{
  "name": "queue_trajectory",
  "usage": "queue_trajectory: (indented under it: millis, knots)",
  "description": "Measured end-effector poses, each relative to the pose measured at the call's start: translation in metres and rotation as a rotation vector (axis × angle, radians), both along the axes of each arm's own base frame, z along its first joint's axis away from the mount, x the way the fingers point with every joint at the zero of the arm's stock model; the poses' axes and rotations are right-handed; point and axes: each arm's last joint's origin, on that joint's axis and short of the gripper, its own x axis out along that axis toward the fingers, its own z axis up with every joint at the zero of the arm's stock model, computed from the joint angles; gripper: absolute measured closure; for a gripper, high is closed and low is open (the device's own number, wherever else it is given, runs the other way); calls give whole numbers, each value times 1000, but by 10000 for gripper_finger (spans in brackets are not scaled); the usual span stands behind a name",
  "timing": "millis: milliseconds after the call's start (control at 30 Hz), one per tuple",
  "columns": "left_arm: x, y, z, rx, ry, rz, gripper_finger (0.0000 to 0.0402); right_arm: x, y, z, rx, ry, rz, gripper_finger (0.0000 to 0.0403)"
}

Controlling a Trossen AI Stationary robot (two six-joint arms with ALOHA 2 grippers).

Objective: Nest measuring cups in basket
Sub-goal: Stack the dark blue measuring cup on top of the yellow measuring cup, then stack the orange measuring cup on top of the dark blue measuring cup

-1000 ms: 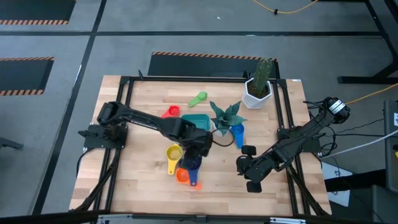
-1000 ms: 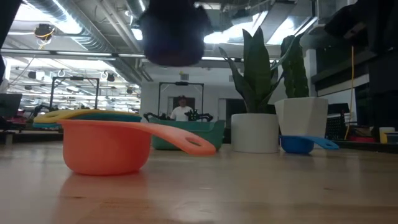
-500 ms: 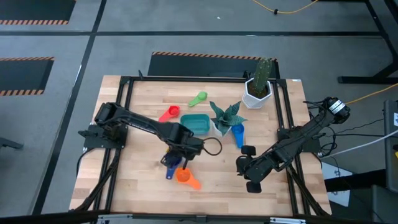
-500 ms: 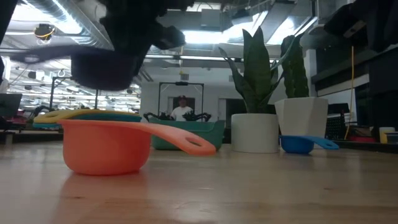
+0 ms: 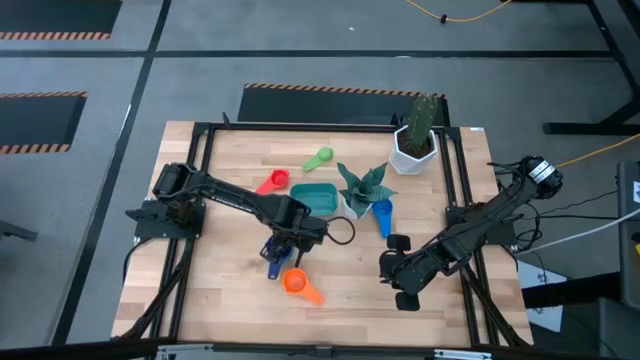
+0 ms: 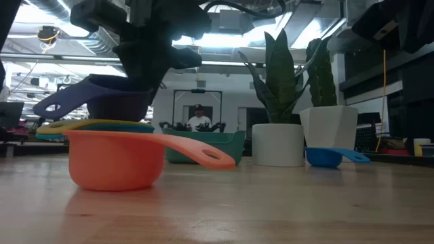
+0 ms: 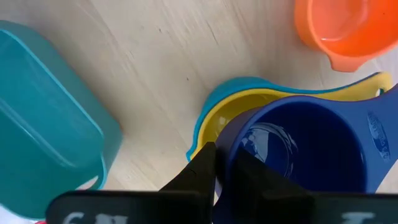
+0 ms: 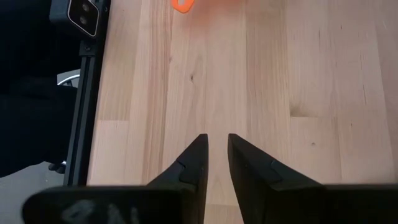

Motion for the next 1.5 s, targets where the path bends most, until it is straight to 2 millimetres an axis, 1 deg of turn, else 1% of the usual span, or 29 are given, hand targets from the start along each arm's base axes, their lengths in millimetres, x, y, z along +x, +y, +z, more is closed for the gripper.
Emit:
queue_trajectory:
  millis: [300,500,667,867,967,1133,1267,1500]
  knots:
    - [0,1,0,9,-2,-9,366,0,0,0,-1,0,1,337]
    - [0,1,0,11,-3,-7,332,0,0,0,-1,0,1,337]
    - [1,2,0,55,-12,3,300,0,0,0,-3,0,3,337]
    - [1,2,0,59,-16,9,286,0,0,0,-2,0,3,337]
    - [1,0,0,53,-30,59,286,0,0,0,-3,0,3,337]
    - [8,-2,1,6,-101,255,288,0,0,0,-3,0,3,337]
    - [11,-5,2,-79,-117,342,289,0,0,0,-3,0,3,337]
    - [17,-11,16,-232,-124,467,289,0,0,0,-3,0,4,337]
